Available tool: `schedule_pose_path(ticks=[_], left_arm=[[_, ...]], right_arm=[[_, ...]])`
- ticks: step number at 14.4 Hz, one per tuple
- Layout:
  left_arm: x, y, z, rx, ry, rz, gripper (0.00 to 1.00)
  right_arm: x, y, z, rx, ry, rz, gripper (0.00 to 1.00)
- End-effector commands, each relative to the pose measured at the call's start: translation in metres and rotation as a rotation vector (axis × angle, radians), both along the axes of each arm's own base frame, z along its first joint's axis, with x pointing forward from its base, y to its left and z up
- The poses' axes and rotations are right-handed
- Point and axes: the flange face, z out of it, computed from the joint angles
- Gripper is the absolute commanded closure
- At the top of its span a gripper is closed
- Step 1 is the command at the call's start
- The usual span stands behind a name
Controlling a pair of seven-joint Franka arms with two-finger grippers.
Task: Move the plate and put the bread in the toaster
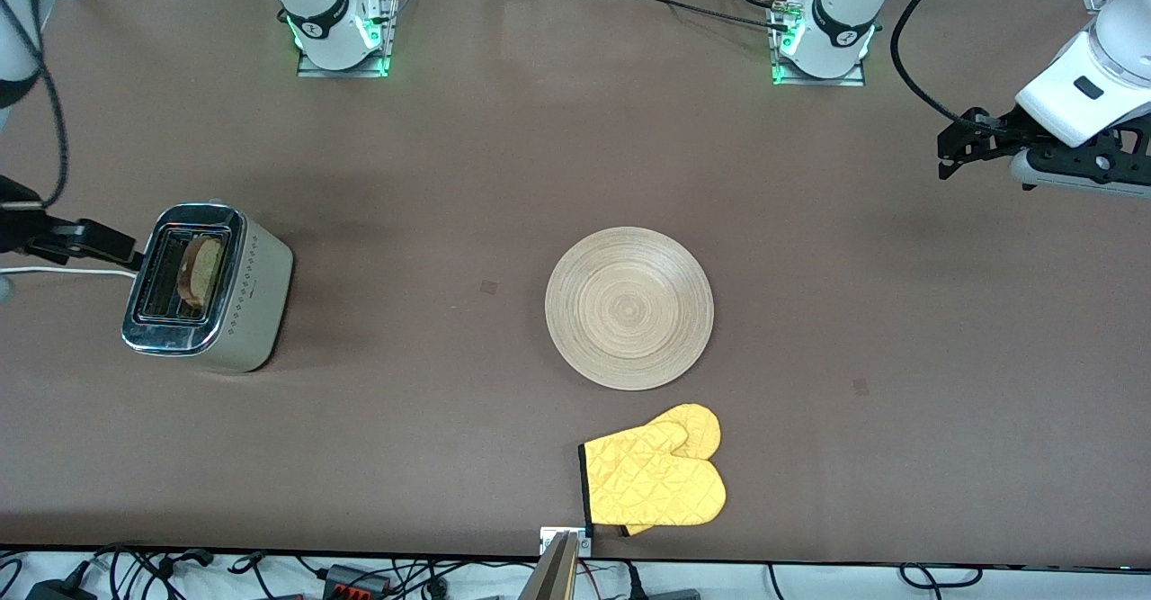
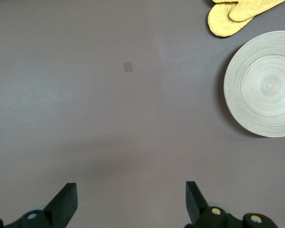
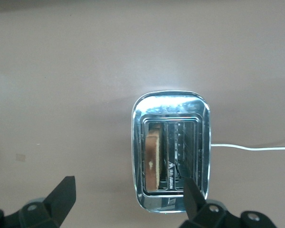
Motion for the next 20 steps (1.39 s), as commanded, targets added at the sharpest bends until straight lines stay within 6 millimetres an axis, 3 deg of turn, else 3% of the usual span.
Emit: schedule_pose_path(ticks=[1, 5, 13, 17, 20], left_arm=[[0.003, -0.001, 0.006, 0.018, 0.001, 0.003, 0.00], [0.003, -0.001, 0.006, 0.018, 0.002, 0.003, 0.00], [0.003, -0.001, 0.006, 0.020, 0.002, 0.003, 0.00], [0.003, -0.001, 0.006, 0.020, 0.000, 0.003, 0.00], [0.003, -0.001, 0.006, 0.020, 0.000, 0.003, 0.00]], right_arm=[[-0.009, 0.008, 0.006, -0.035, -0.004, 0.008, 0.00], [-0.013, 0.007, -0.003, -0.051, 0.018, 0.021, 0.00], [-0.065, 0.010, -0.025, -0.039, 0.041, 0.021, 0.00], [-0.091, 0.011, -0.012, -0.041, 0.028, 0.025, 0.00], [-0.097, 0.009, -0.009, -0.038, 0.048, 0.023, 0.00]])
